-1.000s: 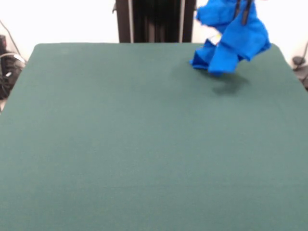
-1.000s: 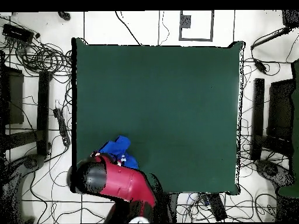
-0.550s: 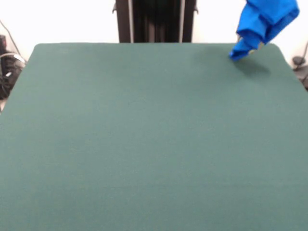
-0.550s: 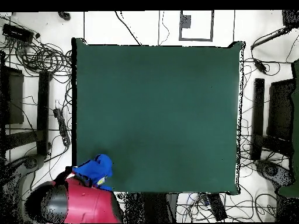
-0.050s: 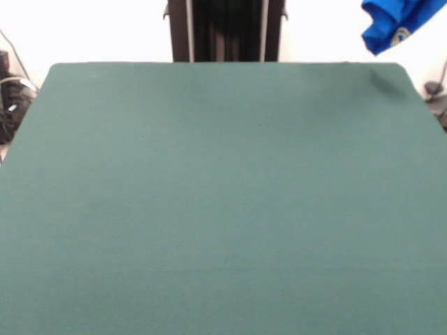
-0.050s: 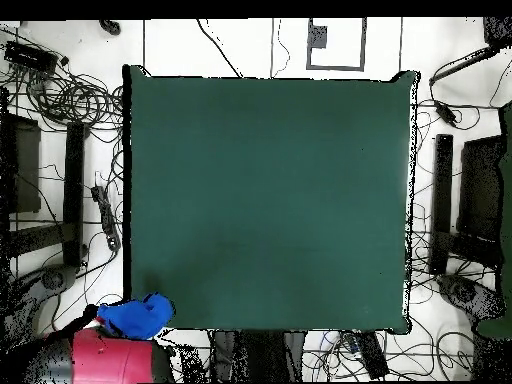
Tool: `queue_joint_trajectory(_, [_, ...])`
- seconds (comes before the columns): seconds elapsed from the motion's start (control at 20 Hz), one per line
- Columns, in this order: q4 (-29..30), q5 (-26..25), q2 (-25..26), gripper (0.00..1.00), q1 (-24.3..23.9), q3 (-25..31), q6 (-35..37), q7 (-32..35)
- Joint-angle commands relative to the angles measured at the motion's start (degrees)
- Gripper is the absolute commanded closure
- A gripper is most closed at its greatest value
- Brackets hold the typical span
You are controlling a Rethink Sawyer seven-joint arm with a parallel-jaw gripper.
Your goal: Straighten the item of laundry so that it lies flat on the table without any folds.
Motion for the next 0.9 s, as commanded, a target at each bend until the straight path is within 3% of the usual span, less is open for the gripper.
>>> queue_joint_trajectory(0.05, [-4.4,0.0,-0.9,1.00,0.4,0.4,8.4,16.5])
queue_joint_trajectory(0.25, [-8.6,-2.1,4.4,1.00,1.8,0.8,5.0,19.9])
queue_joint_trajectory(0.5, [-11.4,0.2,12.1,1.00,-1.4,4.6,-2.6,17.3])
queue_joint_trajectory(0.9, [-16.5,2.1,19.2,1.00,-2.7,6.2,-6.4,16.1])
